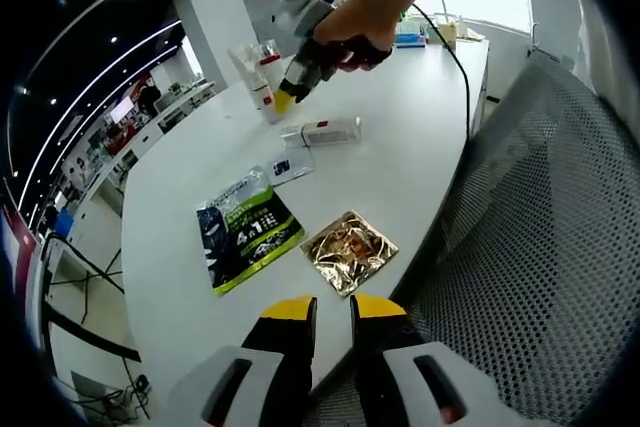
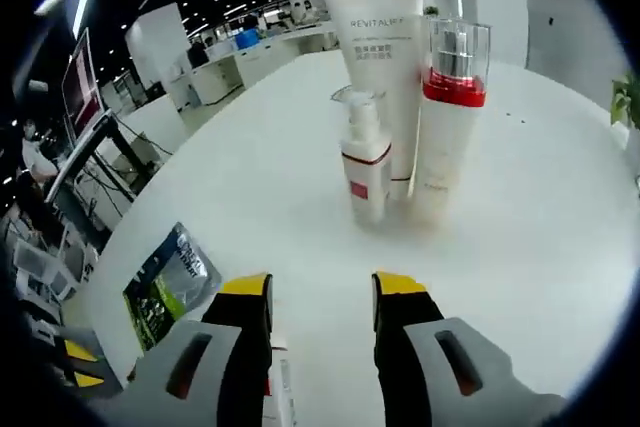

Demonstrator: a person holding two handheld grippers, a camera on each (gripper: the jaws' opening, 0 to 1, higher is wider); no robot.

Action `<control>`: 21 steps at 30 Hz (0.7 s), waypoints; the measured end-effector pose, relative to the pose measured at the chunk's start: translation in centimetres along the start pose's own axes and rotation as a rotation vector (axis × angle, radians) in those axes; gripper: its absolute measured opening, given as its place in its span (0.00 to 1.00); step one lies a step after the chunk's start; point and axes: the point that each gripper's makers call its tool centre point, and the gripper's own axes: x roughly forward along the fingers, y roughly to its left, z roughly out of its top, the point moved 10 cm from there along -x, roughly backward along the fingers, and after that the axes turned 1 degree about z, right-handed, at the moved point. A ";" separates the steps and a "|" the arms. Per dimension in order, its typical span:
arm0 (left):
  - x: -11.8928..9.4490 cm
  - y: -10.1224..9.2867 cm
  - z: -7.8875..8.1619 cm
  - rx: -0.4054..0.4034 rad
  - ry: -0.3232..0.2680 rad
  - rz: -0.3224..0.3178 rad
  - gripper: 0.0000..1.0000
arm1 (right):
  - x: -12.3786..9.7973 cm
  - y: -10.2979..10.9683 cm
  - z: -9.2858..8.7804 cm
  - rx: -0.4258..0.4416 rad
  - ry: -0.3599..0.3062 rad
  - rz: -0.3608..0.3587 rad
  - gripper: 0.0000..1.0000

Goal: Arrange the skincare products in the storage area until every visible bottle or jar stands upright without overlapping.

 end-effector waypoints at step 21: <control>-0.3 -0.4 0.3 0.042 -0.003 -0.044 0.14 | -0.9 3.0 -5.9 -0.276 0.202 -0.123 0.18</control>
